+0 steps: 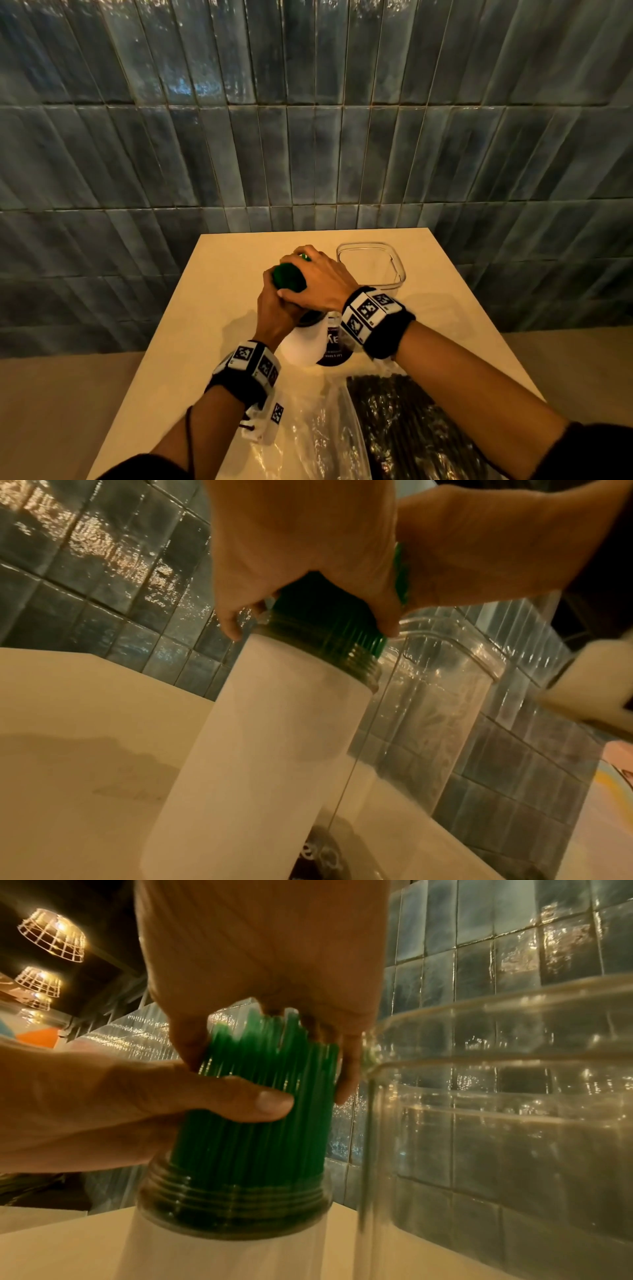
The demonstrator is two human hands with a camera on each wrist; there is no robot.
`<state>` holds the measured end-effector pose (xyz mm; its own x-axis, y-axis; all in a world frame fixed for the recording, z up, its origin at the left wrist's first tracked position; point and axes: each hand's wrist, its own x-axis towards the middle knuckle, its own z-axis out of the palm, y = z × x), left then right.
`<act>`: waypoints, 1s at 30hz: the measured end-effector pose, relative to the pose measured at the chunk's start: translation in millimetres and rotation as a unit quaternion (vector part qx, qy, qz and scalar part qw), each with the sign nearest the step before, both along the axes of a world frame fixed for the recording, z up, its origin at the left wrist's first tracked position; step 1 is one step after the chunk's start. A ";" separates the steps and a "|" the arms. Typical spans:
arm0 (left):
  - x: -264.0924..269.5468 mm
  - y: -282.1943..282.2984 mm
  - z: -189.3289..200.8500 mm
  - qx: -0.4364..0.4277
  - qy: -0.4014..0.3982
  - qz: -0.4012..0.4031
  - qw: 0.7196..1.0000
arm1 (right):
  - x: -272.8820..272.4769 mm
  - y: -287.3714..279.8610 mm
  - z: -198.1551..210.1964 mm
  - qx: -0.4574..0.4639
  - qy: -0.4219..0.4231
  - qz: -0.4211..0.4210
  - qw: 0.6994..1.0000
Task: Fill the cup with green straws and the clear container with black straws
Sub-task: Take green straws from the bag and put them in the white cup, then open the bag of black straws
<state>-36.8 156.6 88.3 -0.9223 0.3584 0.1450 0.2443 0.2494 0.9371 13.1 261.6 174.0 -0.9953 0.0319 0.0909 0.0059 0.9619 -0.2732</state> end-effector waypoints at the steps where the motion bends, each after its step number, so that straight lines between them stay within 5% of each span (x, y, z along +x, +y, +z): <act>1: 0.3 -0.7 1.5 0.001 -0.002 -0.004 1.000 | -0.5 -0.6 0.3 0.002 0.003 0.000 1.000; 7: 4.3 -20.2 -0.1 0.003 -0.068 -0.018 0.998 | 15.3 -2.0 11.6 0.010 0.025 0.014 1.000; 12: 50.1 -86.1 -18.1 -0.114 0.106 -0.005 0.988 | 89.0 9.1 1.6 -0.162 0.153 -0.031 0.974; 16: 101.7 -146.9 -75.1 -0.297 0.179 -0.199 0.916 | 150.1 43.2 -64.1 -0.191 0.154 -0.139 0.959; 19: 130.7 -176.3 -98.3 -0.426 0.103 -0.270 0.858 | 187.6 70.0 -107.0 -0.170 0.057 -0.276 0.944; 25: 167.8 -198.3 -103.3 -0.535 -0.011 -0.112 0.837 | 226.0 101.7 -144.0 -0.198 -0.073 -0.426 0.880; 30: 182.2 -185.7 -93.1 -0.607 -0.047 -0.079 0.789 | 204.1 96.5 -148.9 -0.133 -0.081 -0.337 0.928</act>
<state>145.4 -29.0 -4.8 -0.8387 0.2912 -0.4602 0.3047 0.9513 0.0466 217.1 358.1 25.0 -0.7406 0.6529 -0.1586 0.6444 0.6234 -0.4428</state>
